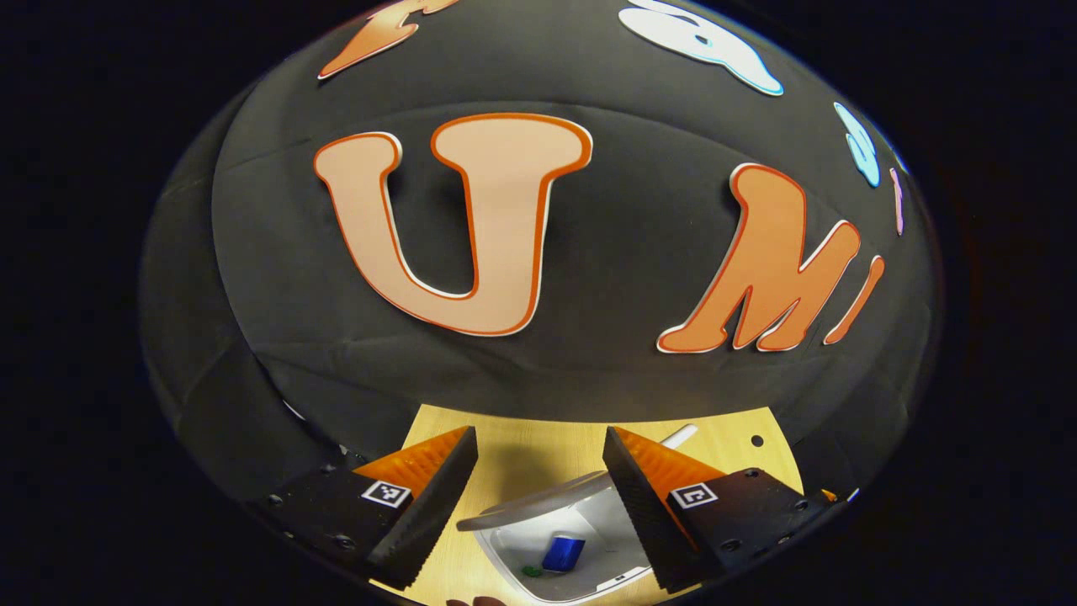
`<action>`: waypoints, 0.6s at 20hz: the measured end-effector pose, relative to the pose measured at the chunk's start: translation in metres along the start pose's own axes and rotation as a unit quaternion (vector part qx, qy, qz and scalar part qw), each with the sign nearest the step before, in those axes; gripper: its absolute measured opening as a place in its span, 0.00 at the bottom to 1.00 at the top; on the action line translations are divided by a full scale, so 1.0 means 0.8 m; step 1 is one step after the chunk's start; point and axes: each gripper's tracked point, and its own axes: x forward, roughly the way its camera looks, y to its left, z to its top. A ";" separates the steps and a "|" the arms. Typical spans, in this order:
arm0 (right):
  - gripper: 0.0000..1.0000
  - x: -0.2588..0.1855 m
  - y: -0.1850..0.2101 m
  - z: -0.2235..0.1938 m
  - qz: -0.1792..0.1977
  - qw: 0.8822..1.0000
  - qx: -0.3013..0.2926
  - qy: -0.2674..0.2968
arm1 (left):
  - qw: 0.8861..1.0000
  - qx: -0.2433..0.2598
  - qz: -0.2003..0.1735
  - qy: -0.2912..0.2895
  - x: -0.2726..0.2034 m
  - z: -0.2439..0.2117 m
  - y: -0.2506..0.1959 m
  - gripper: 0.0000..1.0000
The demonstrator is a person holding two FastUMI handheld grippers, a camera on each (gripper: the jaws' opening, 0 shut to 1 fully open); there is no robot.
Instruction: Press the lid of the desktop garbage bin to open it, pick up the crumpled paper on the desktop and throw it into the bin, then pick up the pop can on the desktop and drop it into the bin, and finally close the garbage bin lid.
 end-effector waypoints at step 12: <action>0.95 0.008 0.000 -0.002 0.011 1.000 0.004 0.009 | 1.000 -0.003 -0.021 0.010 -0.022 -0.060 -0.031 0.96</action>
